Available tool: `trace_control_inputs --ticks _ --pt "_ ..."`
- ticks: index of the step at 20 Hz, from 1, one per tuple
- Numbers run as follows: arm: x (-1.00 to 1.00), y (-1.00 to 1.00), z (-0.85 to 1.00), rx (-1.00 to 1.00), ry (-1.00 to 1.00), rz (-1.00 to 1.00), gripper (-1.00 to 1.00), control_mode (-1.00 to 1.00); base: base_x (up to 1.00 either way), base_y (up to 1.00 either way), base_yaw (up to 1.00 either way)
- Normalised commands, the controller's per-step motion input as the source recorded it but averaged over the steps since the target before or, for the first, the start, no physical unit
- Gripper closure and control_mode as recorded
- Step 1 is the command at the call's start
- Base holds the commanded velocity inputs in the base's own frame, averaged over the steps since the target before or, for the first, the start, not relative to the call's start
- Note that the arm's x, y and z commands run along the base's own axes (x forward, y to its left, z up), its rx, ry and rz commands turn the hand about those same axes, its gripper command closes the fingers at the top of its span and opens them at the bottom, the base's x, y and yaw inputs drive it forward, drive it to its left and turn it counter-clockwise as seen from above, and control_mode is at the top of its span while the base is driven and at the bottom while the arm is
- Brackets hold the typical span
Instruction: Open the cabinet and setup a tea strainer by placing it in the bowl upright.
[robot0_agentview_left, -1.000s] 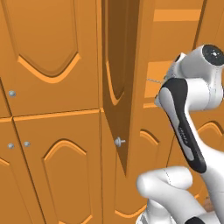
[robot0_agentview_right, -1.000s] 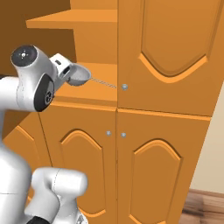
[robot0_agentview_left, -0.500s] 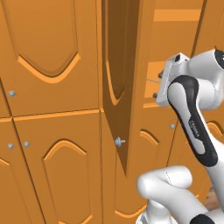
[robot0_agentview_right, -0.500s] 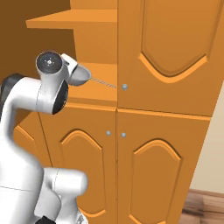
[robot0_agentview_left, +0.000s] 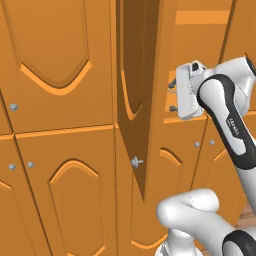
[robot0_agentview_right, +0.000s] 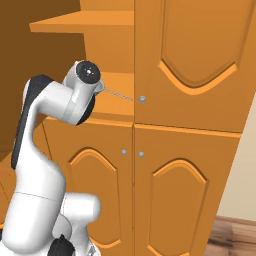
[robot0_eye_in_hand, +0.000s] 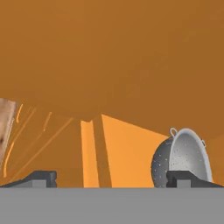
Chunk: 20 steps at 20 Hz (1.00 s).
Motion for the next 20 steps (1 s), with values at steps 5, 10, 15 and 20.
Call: trace_control_inputs --ticks 5,10,15,20 --pt "0.02 0.10 -0.01 -0.02 0.00 0.11 -1.00 -1.00 0.00 0.00 0.00" --pt "0.13 0.00 0.00 0.00 0.00 -0.02 -1.00 -1.00 0.00 0.00 0.00" --pt "0.24 0.00 -0.03 0.00 0.00 -0.07 -1.00 -1.00 0.00 0.00 0.00" --pt "0.37 0.00 -0.04 0.00 0.00 -0.10 -1.00 -1.00 0.00 0.00 0.00"
